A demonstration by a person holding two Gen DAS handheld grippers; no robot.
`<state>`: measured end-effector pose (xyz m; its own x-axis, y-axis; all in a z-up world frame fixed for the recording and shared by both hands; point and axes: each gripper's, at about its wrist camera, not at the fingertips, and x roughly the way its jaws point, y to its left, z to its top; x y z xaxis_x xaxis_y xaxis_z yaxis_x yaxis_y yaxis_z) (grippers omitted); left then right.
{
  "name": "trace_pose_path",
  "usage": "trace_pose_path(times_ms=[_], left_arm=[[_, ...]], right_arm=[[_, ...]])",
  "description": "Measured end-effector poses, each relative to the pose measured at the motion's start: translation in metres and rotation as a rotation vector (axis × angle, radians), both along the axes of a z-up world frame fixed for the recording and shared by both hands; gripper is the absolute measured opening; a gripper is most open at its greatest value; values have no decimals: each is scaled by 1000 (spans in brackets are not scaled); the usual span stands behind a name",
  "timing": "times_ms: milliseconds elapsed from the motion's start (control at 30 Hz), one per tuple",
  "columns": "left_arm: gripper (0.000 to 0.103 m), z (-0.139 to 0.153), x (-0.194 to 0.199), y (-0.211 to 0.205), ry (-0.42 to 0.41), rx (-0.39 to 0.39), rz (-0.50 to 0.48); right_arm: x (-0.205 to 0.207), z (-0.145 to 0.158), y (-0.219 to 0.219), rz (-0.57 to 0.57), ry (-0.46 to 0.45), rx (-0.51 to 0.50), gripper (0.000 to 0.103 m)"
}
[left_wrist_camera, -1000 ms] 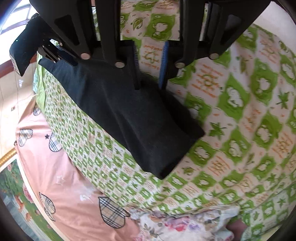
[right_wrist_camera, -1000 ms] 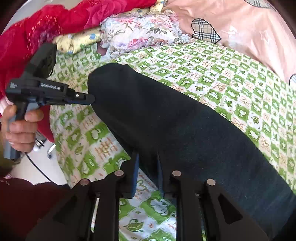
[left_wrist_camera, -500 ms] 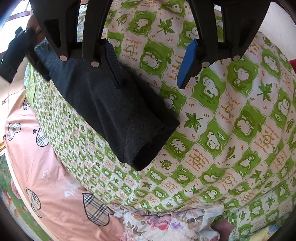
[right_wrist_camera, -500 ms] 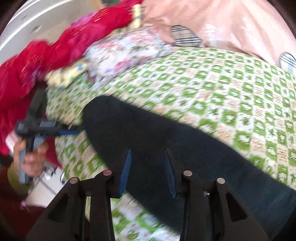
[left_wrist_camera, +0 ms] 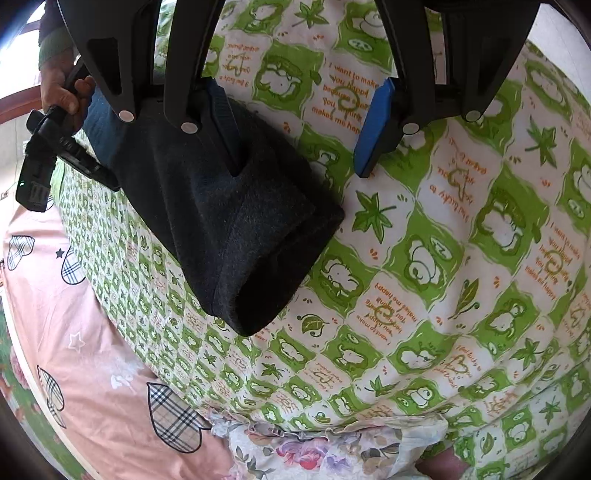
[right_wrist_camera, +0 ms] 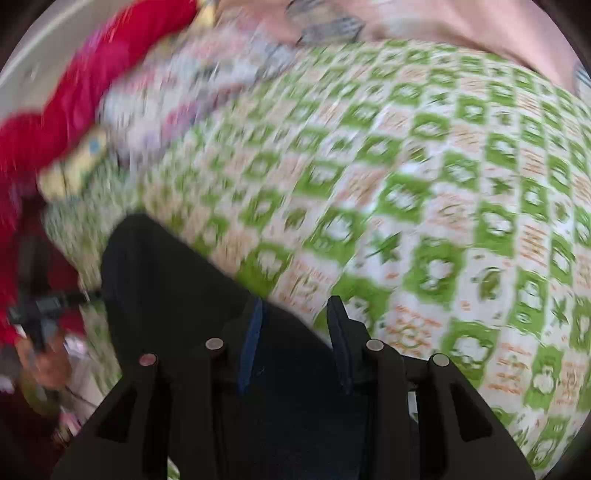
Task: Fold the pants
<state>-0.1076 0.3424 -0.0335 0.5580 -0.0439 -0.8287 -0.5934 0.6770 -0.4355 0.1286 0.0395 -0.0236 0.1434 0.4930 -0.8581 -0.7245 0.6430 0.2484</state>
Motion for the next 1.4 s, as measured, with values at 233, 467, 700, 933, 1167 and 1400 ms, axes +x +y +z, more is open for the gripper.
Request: trace_pose_path(times_ms=[233,467,700,933,1167,1400], left_arm=[[58,-4,18,-4,-20,57,-19],[24,7,23,-5,-112,73,-42],[21,60,-10,-10,-299,95,-94],[21,71,-14,-8,-302,176,-107],[21,32,-1,4,-198,225,-120],[36,17,3,6,-122,244,-106]], right_arm=[[-1,-14,13,91,47,-59,31],[-22,5,19,114,-75,-95,14],[-71,55,26,67,-509,-147,9],[-56,48,38,-14,-483,-78,9],[-47,12,53,-66,-427,-89,9],[-36,4,43,-141,-345,-37,22]])
